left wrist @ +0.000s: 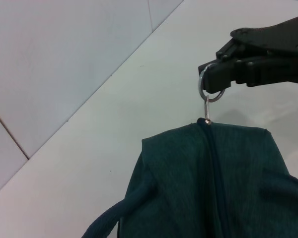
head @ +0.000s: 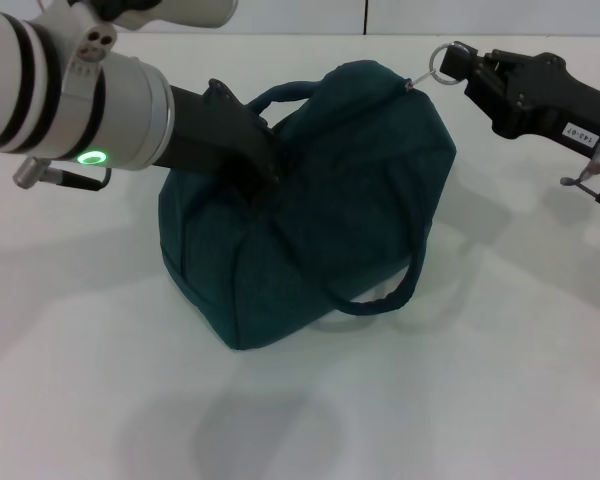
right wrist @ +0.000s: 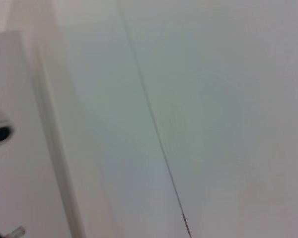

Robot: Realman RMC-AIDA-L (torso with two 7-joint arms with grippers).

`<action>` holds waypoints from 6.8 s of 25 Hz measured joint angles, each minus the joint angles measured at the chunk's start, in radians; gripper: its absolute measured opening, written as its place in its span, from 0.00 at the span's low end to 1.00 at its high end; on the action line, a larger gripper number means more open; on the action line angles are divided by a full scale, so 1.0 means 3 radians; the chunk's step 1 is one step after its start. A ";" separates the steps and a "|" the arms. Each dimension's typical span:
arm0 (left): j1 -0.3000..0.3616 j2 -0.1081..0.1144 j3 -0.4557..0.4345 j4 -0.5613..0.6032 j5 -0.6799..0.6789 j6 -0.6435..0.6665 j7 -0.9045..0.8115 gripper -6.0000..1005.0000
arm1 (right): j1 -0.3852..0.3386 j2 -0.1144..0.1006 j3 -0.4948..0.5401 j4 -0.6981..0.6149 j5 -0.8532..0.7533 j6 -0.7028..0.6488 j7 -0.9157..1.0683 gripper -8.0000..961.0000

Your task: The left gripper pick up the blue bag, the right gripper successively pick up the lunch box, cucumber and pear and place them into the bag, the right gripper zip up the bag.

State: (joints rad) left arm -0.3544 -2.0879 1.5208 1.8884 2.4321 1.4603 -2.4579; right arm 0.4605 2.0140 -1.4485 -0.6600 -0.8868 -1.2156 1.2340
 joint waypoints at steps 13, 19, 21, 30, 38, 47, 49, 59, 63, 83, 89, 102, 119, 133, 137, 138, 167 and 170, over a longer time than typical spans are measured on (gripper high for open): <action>-0.0005 -0.0001 -0.0002 0.0003 -0.0082 -0.0002 0.0150 0.05 | 0.0139 -0.0013 0.0141 0.0400 0.0170 -0.0015 0.0820 0.07; 0.0001 -0.0003 -0.0002 0.0033 -0.0093 -0.0006 0.0174 0.05 | 0.0157 -0.0074 0.0187 0.0493 0.0152 -0.0027 0.1354 0.07; 0.0010 -0.0004 0.0000 0.0071 -0.0091 -0.0022 0.0178 0.05 | 0.0158 -0.0088 0.0186 0.0510 0.0145 -0.0034 0.1541 0.07; 0.0116 -0.0004 -0.0007 0.0211 -0.0277 -0.0140 0.0346 0.05 | 0.0156 -0.0066 0.0192 0.0783 0.0162 -0.0032 0.1988 0.07; 0.0232 -0.0005 -0.0016 0.0269 -0.0421 -0.0217 0.0511 0.06 | 0.0132 -0.0054 0.0251 0.0977 0.0165 -0.0059 0.2119 0.07; 0.0332 -0.0004 -0.0041 0.0397 -0.0606 -0.0276 0.0627 0.07 | 0.0128 -0.0040 0.0279 0.1083 0.0166 -0.0056 0.2161 0.07; 0.0346 -0.0004 -0.0076 0.0406 -0.0661 -0.0298 0.0646 0.07 | 0.0127 -0.0040 0.0279 0.1105 0.0166 -0.0050 0.2158 0.08; 0.0402 -0.0004 -0.0276 0.0381 -0.1063 -0.0312 0.0819 0.08 | 0.0136 -0.0029 0.0276 0.1126 0.0152 -0.0036 0.2141 0.08; 0.0401 -0.0006 -0.0287 0.0369 -0.1088 -0.0312 0.0823 0.08 | 0.0145 -0.0023 0.0273 0.1126 0.0143 -0.0045 0.2106 0.08; 0.0268 -0.0008 -0.0201 0.0048 -0.1102 -0.0579 0.0800 0.10 | -0.0118 -0.0195 0.0629 0.1088 0.0141 -0.0489 0.1872 0.45; 0.0261 -0.0009 -0.0018 -0.0143 -0.1108 -0.0842 0.0815 0.11 | -0.0263 -0.0299 0.0893 0.1088 0.0141 -0.0683 0.1819 0.72; 0.0260 -0.0010 0.0328 -0.0793 -0.1119 -0.1577 0.0954 0.12 | -0.0323 -0.0324 0.1053 0.1076 0.0131 -0.0893 0.1789 0.88; 0.0288 -0.0004 0.0330 -0.0951 -0.1529 -0.1732 0.0997 0.51 | -0.0326 -0.0335 0.1055 0.1079 0.0131 -0.0993 0.1782 0.88; 0.0175 0.0007 -0.0655 -0.1001 -0.2743 -0.0656 0.1033 0.88 | -0.0148 -0.0332 0.1034 0.0988 0.0065 -0.1640 0.1011 0.88; 0.0043 0.0014 -0.1278 -0.1461 -0.3194 0.0091 0.1285 0.88 | -0.0085 -0.0299 0.1031 0.0680 -0.0355 -0.1870 0.0585 0.88; 0.0017 0.0014 -0.1438 -0.1632 -0.3311 0.0316 0.1430 0.88 | -0.0066 -0.0285 0.1031 0.0591 -0.0496 -0.1917 0.0489 0.88; 0.0431 0.0159 -0.2100 -0.3877 -0.2767 0.1498 0.4232 0.88 | 0.0087 0.0044 0.0073 0.0654 -0.1431 -0.1448 -0.0920 0.87; 0.0456 0.0159 -0.2101 -0.3890 -0.2700 0.1499 0.4283 0.88 | 0.0088 0.0045 -0.0078 0.0655 -0.1346 -0.1377 -0.0934 0.87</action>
State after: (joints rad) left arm -0.2176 -2.0403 0.8906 0.7213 1.6220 1.9101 -1.1731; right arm 0.4868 2.0274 -1.4721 -0.4634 -1.2907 -1.6288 0.9537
